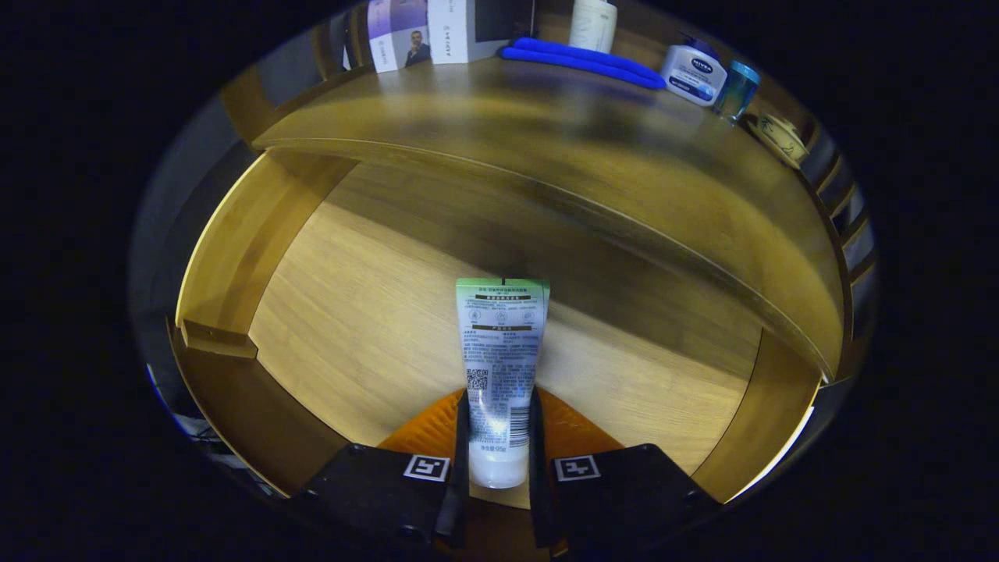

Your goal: Pull open the drawer, take out the items inside it, and place them on the countertop above the cabinet.

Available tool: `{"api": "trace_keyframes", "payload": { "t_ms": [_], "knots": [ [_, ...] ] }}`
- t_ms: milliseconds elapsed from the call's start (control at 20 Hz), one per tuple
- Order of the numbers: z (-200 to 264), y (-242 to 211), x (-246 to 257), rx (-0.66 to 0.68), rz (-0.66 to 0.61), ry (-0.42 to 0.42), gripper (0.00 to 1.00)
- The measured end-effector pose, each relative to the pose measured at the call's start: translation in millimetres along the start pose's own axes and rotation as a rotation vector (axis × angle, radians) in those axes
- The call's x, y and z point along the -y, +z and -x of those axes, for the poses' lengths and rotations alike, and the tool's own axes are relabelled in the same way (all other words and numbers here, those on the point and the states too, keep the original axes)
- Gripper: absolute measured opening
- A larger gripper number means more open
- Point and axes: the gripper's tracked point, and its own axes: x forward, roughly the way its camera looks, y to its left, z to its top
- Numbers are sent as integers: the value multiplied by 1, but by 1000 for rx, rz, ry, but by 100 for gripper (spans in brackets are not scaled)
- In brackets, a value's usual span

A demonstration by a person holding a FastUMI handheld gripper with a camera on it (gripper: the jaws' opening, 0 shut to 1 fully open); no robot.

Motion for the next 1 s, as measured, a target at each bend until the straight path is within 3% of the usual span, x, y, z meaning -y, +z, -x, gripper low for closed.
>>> {"api": "trace_keyframes", "payload": {
  "t_ms": [500,1000],
  "knots": [
    [63,-6,-19,126,71,71,35],
    [131,37,-11,283,-21,139,34]
  ]
}}
